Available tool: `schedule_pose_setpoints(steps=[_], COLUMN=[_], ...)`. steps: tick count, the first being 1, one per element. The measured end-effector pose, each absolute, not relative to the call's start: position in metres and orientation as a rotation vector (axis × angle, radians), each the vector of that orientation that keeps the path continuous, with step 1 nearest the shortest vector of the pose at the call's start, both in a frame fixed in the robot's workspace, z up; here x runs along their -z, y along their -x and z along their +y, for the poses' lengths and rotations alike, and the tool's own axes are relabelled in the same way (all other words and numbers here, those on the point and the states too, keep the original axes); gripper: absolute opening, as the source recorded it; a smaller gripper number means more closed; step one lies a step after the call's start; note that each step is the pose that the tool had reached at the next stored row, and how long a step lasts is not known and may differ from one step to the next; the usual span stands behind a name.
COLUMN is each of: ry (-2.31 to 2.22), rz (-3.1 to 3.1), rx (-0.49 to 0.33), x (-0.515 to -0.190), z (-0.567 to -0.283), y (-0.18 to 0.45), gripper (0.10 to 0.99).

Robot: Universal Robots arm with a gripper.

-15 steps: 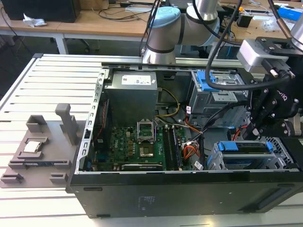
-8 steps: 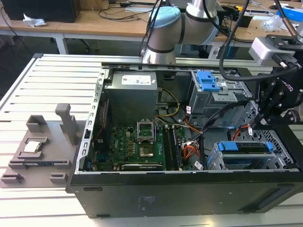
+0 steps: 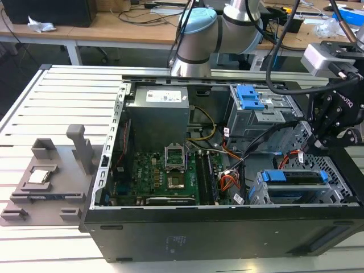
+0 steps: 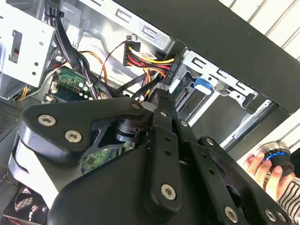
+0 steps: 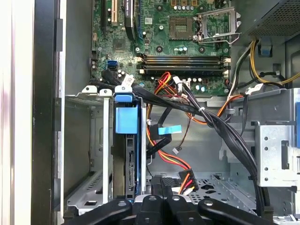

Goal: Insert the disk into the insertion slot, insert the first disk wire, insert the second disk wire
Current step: 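Insert the first disk wire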

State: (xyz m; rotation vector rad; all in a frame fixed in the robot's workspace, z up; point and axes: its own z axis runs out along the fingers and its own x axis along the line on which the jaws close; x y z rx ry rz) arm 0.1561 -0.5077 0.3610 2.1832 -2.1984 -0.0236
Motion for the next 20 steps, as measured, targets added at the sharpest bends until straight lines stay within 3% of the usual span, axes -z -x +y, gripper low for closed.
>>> schedule_pose_setpoints(steps=[1, 2, 4, 5, 20], ry=[-2.183, -2.183, -2.183, -2.183, -2.34], rz=[-2.198, -2.198, -2.198, -2.198, -2.027], rx=[0.024, 0.024, 0.024, 0.024, 0.017], x=[-0.361, -0.361, -0.361, -0.361, -0.359], z=[-0.508, -0.508, -0.508, -0.508, -0.503], y=[-0.156, -0.156, -0.156, -0.156, -0.175], gripper=[0.114, 0.235, 0.235, 0.302, 0.302])
